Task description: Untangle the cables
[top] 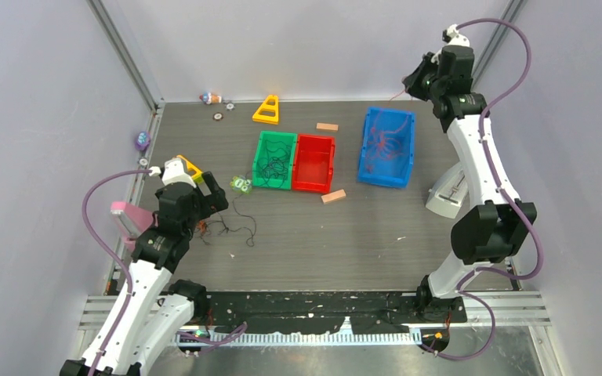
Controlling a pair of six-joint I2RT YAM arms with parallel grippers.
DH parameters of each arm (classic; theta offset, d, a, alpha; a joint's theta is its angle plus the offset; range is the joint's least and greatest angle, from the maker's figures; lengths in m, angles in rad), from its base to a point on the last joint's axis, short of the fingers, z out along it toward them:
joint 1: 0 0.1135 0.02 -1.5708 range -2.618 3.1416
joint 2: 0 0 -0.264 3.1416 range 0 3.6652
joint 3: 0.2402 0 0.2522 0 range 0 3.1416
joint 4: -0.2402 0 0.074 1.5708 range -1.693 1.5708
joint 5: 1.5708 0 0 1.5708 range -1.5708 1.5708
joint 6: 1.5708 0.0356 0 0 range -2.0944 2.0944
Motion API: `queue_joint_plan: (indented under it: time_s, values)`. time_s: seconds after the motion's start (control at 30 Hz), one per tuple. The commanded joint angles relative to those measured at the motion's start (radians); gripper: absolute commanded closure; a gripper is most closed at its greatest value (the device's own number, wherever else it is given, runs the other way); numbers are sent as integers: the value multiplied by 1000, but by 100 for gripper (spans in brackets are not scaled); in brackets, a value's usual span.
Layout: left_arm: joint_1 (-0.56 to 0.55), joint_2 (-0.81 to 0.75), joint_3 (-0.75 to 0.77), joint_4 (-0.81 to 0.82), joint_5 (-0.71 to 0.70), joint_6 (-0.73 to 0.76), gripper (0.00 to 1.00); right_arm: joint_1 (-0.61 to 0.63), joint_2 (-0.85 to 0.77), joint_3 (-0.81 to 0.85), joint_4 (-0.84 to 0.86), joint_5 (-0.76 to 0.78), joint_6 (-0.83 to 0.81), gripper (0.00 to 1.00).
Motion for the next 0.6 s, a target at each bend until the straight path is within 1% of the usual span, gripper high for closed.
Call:
queue_joint_plan:
  time_s: [0.0, 0.23, 0.27, 0.43, 0.57]
  values:
    - [-4, 2, 9, 36, -14, 19, 0, 23, -36, -80, 30, 91, -60, 95]
    - [-4, 13, 16, 26, -20, 12, 0, 58, -4, -241, 37, 252, -123, 95]
    - [-4, 14, 17, 24, -20, 14, 0, 65, 15, -243, 31, 277, -142, 95]
    - [-4, 16, 16, 20, -21, 9, 1, 98, 129, -218, -18, 297, -195, 94]
    - [-4, 21, 13, 14, -22, 6, 0, 103, 219, -190, -42, 378, -200, 95]
